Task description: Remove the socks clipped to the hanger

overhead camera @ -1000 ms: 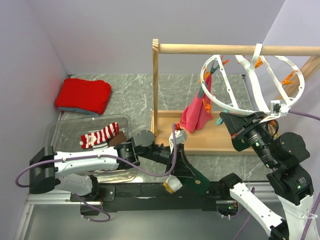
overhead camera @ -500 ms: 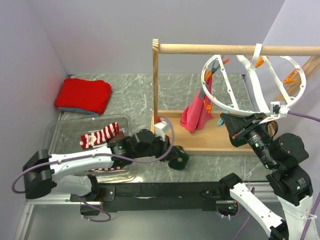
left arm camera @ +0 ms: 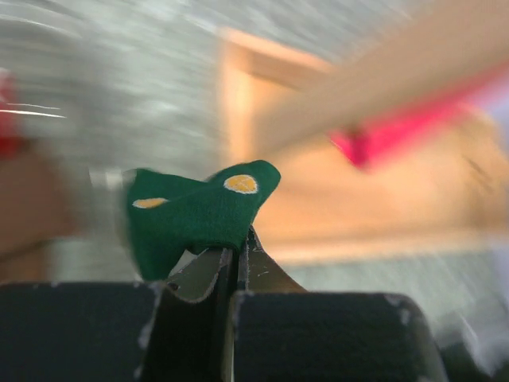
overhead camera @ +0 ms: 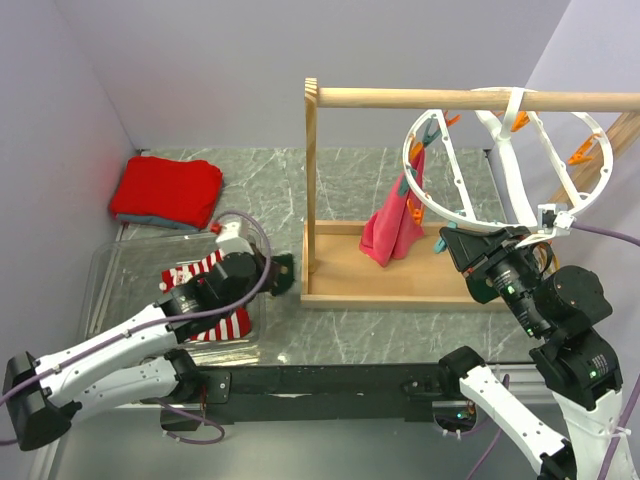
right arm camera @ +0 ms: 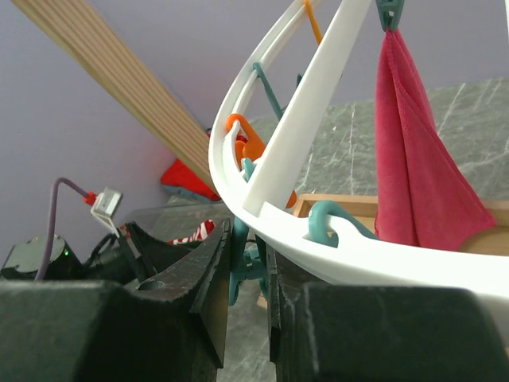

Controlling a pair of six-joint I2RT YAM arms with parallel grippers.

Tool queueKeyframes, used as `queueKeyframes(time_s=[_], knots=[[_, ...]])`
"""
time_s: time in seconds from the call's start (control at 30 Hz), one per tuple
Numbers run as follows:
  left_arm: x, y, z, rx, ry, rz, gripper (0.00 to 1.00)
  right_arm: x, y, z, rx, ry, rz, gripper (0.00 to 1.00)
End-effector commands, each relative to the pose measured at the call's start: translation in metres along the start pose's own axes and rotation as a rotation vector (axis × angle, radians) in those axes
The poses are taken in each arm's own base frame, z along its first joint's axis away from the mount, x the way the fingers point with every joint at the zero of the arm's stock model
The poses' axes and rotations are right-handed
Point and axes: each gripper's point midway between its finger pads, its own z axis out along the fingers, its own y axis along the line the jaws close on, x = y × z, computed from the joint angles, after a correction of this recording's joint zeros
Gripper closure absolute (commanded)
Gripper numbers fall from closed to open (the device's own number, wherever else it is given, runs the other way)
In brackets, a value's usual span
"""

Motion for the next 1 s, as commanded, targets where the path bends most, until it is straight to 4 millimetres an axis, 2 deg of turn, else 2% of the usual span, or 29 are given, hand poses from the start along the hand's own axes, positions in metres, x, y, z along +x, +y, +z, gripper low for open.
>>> queueKeyframes(time_s=[0.0,0.2,0.33,0.43,0.47,0.53,0.57,0.6,0.63,0.8,0.9,0.97], knots=[[-0.055,0.064,-0.021,-0.308,-0.207,-0.046,0.98,0.008,-0.001,0.002,-0.007,0.029,-0.01,1.0],[-0.11,0.082,-0.062,-0.33,-0.435,-0.124,0.98,0.008,0.001,0.004,-0.012,0.03,-0.008,1.0],[-0.119,0.1,-0.083,-0.396,-0.5,-0.177,0.94,0.011,0.0,0.007,-0.009,0.038,-0.006,1.0],[-0.113,0.108,-0.086,-0.417,-0.503,-0.216,0.7,0.011,0.0,0.008,-0.012,0.039,-0.006,1.0],[-0.11,0.112,-0.087,-0.428,-0.493,-0.212,0.48,0.011,0.0,0.008,-0.011,0.039,-0.006,1.0],[-0.109,0.113,-0.089,-0.424,-0.492,-0.221,0.22,0.011,0.0,0.009,-0.009,0.041,-0.006,1.0],[-0.109,0.114,-0.091,-0.426,-0.489,-0.217,0.05,0.011,0.0,0.009,-0.008,0.043,-0.006,1.0],[-0.113,0.112,-0.095,-0.417,-0.498,-0.227,0.01,0.01,0.001,0.008,-0.011,0.041,-0.007,1.0],[-0.115,0.113,-0.098,-0.42,-0.503,-0.227,0.03,0.01,0.0,0.008,-0.008,0.043,-0.009,1.0],[-0.135,0.105,-0.117,-0.387,-0.547,-0.239,0.04,0.007,0.002,0.007,-0.012,0.036,-0.005,1.0],[-0.137,0.098,-0.116,-0.363,-0.531,-0.223,0.04,0.007,0.002,0.008,-0.011,0.039,-0.003,1.0],[-0.129,0.098,-0.108,-0.374,-0.498,-0.204,0.04,0.007,0.002,0.008,-0.011,0.037,-0.001,1.0]])
